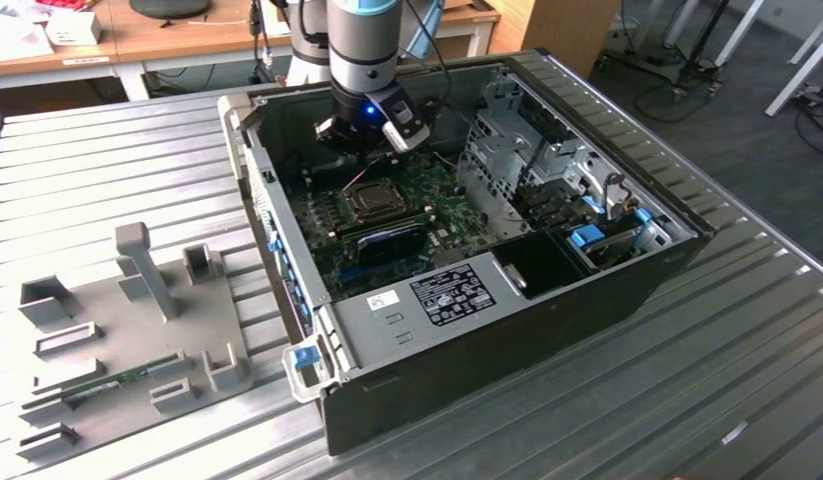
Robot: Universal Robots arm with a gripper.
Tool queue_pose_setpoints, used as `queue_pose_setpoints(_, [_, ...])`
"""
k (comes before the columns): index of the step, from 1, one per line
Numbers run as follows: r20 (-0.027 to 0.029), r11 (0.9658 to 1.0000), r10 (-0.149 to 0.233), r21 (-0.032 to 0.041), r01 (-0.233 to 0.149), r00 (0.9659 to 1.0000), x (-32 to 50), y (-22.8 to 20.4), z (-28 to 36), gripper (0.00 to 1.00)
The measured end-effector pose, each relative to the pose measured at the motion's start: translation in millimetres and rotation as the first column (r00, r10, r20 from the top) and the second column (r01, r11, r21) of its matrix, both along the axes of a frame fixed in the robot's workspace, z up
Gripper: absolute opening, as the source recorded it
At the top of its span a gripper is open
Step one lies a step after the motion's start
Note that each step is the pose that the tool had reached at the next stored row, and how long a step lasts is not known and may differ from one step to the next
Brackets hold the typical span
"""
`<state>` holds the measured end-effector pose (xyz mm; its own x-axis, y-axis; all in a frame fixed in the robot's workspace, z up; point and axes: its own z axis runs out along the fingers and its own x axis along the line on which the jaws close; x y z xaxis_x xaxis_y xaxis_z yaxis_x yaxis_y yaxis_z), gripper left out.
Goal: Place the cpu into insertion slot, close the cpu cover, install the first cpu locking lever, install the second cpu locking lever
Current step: 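Install the first cpu locking lever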
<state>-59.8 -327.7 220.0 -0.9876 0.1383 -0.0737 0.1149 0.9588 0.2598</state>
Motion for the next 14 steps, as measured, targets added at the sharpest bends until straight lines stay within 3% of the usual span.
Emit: queue_pose_setpoints(14, [0.0,1.0,0.0,0.0,0.0,1.0,0.0,-0.1,-1.9,0.1])
